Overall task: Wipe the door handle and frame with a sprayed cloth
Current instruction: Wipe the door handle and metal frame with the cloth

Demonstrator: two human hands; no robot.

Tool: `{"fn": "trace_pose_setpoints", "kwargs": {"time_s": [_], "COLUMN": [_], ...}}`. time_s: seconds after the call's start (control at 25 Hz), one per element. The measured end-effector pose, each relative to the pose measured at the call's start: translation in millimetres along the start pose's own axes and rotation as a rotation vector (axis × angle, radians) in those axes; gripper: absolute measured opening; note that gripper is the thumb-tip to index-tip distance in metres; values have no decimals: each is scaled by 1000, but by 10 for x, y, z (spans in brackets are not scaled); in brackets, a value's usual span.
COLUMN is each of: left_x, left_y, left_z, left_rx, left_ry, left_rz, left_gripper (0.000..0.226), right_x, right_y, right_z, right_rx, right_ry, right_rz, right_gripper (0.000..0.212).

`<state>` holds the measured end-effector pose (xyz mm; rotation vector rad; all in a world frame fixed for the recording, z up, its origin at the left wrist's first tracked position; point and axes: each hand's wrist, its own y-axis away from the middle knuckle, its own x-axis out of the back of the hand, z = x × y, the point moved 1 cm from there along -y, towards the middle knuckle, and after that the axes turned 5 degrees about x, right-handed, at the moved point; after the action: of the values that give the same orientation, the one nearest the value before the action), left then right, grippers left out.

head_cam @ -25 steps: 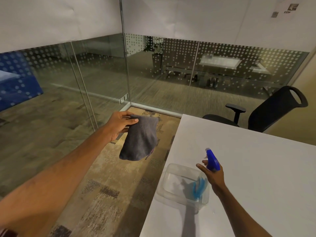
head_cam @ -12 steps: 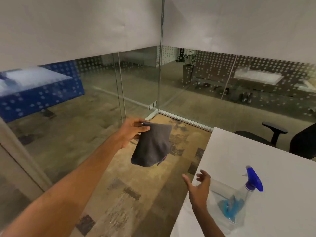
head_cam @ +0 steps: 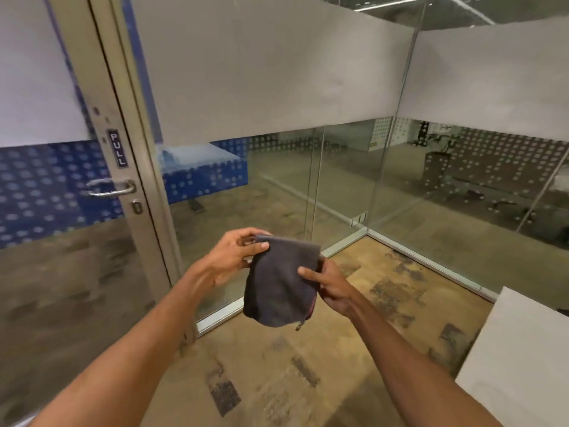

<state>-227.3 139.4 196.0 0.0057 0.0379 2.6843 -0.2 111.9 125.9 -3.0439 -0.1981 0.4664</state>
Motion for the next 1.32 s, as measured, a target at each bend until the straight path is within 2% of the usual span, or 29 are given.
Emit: {"fn": "trace_pose_setpoints", "kwargs": {"time_s": [0.08,0.24,0.32,0.4,0.48,0.6,0.8,0.92,1.0,1.08,1.2,1.24,1.32], "left_x": [353,972,1244,1488,1725,2033,2307,2543,2672,2796,3011,3085,3226], "left_y": [296,817,1018,1185,1336,1466,1464,1387,1323,1230,1057,1004,914], "left_z": [50,121,119,108,95,29,-218,-311,-375,-458,-533,-548,-570], "left_rx": [-14,-42,-48,-56,-71,-68,-34,-10,45,78,102,94,67], "left_ry": [-16,-43,-41,-35,-29,-29,167,233,259,292,227,221,263], "left_rz": [21,-5,-29,-20,75,339,685,772,708,618,600,607,685], "left_gripper": [24,23,23,21,18,16,11,10,7,39,96,106,107], "right_x": [-375,-1115,-1473,-1786,-2050,-2302,-2603,-2762,-2863,-2962,-3085,-3103,-3118], "right_y": [-75,-176,-248,-312,-381,-531,-831,-1177,-1430,-1697,-2060,-2168,-2351], "right_z": [105,315,431,522,592,673,834,915,904,907,939,962,997], "right_rx": [-11,-143,-184,-183,-156,-156,-128,-113,-159,-220,-329,-361,-413], "right_ry": [-77,-106,-35,-55,-129,-176,-29,-90,-205,-271,-272,-271,-272], "right_rz": [-28,-292,-410,-446,-448,-411,-524,-485,-491,-478,-436,-430,-440], "right_gripper": [37,54,51,43,39,34,58,55,49,39,35,35,34]}}
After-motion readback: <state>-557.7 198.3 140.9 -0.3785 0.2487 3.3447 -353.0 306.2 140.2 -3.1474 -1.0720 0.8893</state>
